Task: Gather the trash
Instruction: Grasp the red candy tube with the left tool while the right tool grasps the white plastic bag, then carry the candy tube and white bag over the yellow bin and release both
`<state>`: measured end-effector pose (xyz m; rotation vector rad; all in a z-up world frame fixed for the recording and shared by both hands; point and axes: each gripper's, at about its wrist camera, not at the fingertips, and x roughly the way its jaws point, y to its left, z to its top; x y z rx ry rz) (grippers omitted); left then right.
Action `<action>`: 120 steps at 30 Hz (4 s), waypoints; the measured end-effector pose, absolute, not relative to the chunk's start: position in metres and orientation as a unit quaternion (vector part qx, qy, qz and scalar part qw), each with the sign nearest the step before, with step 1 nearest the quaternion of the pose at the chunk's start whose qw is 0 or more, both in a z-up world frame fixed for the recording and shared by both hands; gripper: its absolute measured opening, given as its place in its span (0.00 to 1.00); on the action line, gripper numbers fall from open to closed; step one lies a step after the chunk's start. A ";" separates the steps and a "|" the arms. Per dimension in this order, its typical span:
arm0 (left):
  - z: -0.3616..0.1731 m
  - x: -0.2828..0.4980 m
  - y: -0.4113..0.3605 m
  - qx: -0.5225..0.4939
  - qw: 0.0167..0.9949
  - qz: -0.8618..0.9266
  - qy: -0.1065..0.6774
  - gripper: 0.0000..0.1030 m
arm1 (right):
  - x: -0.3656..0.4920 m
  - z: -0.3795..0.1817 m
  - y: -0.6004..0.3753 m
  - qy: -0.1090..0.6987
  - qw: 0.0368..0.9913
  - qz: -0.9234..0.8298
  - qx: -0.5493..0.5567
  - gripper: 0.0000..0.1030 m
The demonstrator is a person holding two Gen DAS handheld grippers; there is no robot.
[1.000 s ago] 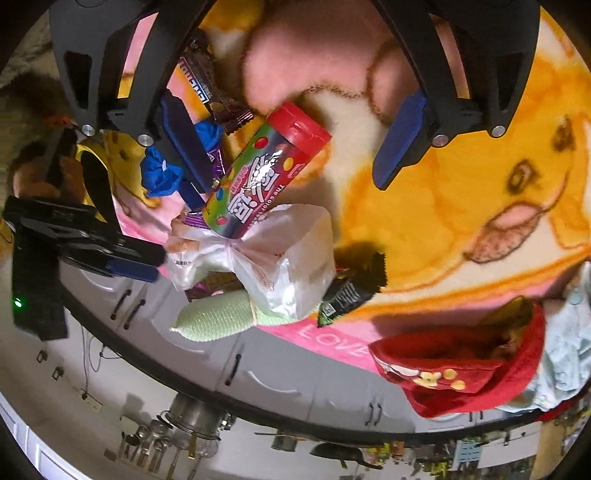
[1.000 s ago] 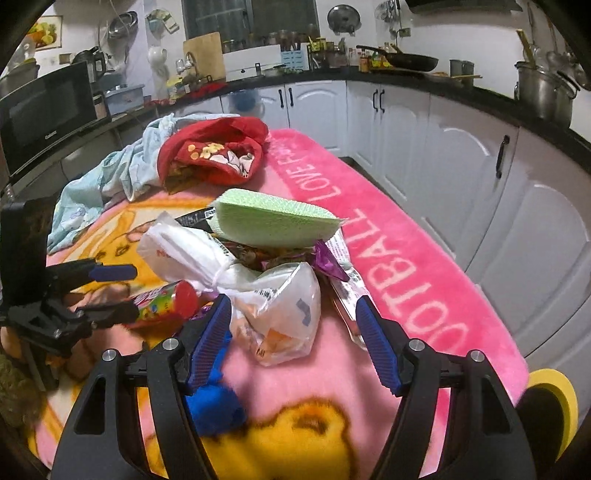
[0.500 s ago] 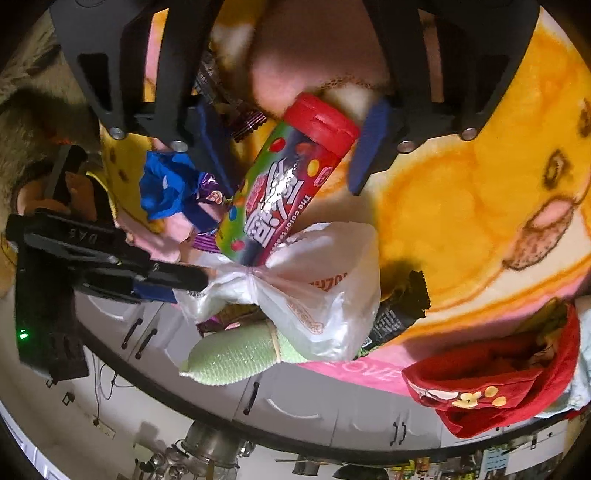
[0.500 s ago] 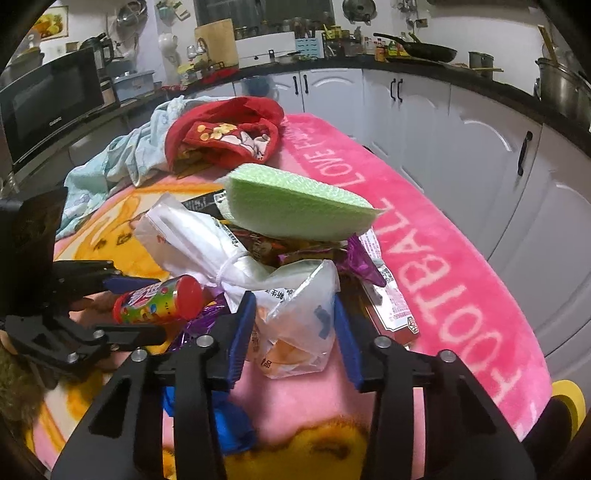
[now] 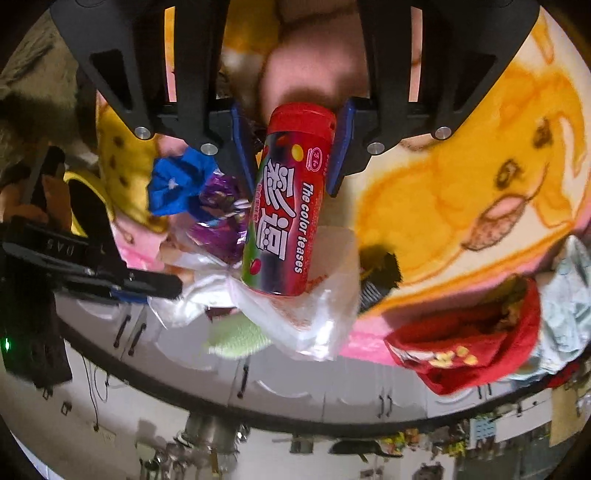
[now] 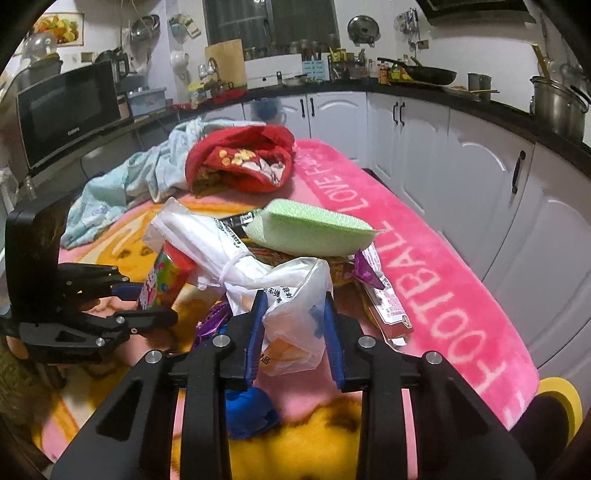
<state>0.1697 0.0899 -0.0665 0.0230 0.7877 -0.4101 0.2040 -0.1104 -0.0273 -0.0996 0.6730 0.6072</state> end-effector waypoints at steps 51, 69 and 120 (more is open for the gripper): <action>0.001 0.143 -0.115 0.033 0.893 -0.340 0.294 0.28 | 0.122 0.043 -0.341 0.242 0.965 0.093 0.027 0.26; -0.029 0.150 -0.188 0.039 0.870 -0.371 0.321 0.28 | 0.102 0.012 -0.414 0.268 0.962 0.007 0.041 0.26; -0.107 0.172 -0.256 0.065 0.839 -0.374 0.390 0.66 | 0.113 -0.064 -0.471 0.369 0.922 -0.047 0.105 0.46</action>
